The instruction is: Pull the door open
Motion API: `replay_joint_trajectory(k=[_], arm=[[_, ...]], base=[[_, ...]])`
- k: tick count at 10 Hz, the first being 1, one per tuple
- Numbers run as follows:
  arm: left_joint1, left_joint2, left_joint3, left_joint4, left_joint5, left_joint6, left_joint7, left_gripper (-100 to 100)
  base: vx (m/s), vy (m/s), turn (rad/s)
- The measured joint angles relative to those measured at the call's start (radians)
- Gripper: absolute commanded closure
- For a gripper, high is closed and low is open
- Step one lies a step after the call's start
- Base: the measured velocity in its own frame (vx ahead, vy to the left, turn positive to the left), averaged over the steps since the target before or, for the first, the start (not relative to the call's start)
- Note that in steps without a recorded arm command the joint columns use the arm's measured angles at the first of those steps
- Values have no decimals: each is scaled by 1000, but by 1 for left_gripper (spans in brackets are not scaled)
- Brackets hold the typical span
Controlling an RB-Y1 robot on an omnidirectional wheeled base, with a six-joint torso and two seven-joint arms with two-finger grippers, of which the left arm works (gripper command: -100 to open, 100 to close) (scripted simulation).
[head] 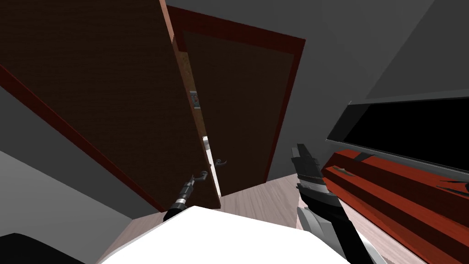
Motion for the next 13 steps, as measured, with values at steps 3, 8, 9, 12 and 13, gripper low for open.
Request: replay_joint_trajectory(k=[3, 8, 9, 12, 13], arm=[[15, 5, -35, -37, -18, -1, 26, 100], [42, 27, -52, -39, -26, -43, 51, 100], [49, 30, -58, -35, -29, -54, 57, 100], [67, 41, -72, -17, -36, -87, 73, 100], [77, 47, -78, -21, -39, -100, 80, 100]], base=[[-103, 31, -73], [-128, 33, -95], [-114, 0, -48], [-99, 29, -90], [-129, 34, -111]])
